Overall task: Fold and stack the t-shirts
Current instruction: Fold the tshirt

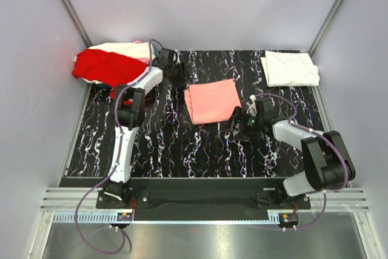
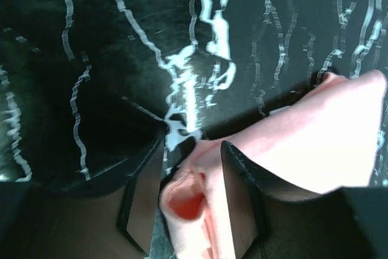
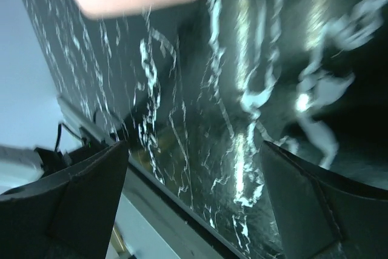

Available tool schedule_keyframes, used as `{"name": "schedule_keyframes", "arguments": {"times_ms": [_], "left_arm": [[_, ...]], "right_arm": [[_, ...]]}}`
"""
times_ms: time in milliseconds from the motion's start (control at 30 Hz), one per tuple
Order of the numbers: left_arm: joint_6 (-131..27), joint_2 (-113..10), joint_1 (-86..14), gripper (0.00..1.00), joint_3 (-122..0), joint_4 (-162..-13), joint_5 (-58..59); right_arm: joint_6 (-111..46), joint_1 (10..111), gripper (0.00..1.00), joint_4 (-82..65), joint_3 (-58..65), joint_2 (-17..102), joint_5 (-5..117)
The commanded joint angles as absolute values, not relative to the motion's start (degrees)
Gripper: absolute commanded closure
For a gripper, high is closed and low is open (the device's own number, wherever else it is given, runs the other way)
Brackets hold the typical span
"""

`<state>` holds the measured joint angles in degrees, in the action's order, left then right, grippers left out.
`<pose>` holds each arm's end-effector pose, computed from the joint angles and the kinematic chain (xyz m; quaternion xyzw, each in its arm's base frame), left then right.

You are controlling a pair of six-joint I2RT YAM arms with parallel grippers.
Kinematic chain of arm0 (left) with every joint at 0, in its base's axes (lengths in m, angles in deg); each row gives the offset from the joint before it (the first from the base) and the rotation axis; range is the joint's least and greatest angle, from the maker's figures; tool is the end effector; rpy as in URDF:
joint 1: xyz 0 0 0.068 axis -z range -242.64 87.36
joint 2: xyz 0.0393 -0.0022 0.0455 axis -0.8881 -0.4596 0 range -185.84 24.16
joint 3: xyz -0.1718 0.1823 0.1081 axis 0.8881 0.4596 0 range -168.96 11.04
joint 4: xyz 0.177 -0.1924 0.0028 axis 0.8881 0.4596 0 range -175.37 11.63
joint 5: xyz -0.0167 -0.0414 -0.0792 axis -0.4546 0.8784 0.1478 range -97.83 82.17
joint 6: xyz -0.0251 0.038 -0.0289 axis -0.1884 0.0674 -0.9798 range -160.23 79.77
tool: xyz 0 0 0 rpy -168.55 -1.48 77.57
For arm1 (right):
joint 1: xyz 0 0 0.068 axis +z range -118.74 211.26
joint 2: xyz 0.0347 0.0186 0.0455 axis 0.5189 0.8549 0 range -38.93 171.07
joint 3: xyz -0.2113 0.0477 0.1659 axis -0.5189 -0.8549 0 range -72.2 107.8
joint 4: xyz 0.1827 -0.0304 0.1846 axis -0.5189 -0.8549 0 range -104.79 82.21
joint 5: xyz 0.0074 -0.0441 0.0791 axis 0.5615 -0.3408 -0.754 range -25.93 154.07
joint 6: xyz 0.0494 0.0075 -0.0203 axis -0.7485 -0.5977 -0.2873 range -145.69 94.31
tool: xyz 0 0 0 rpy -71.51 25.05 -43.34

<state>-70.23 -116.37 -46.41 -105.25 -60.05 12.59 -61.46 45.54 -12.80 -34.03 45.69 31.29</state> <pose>0.5165 -0.1632 0.1536 -0.0499 0.9242 -0.2865 0.2474 0.2591 0.0859 0.1588 0.0773 0.9071 0.3753 0.1742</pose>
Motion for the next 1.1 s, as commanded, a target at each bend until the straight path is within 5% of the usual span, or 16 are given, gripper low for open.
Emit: {"name": "schedule_keyframes", "arguments": {"times_ms": [0, 433, 633, 1067], "left_arm": [[-70.63, -115.41, -46.20, 0.53, -102.88, -65.68, 16.24], [-72.48, -112.95, -46.20, 0.64, -97.17, -69.63, 18.18], [-73.10, -111.28, -45.77, 1.00, -95.22, -70.87, 18.71], [-71.16, -101.71, -43.13, 1.00, -99.10, -61.73, 12.82]], "right_arm": [[-65.95, 48.92, 0.04, 1.79, -40.46, 41.50, 30.32], [-65.33, 48.92, 0.00, 1.18, -39.42, 43.69, 33.21], [-65.33, 48.92, 0.00, -0.93, -37.22, 47.11, 33.83], [-65.50, 48.92, 0.00, -1.46, -37.04, 47.30, 35.41]]}}
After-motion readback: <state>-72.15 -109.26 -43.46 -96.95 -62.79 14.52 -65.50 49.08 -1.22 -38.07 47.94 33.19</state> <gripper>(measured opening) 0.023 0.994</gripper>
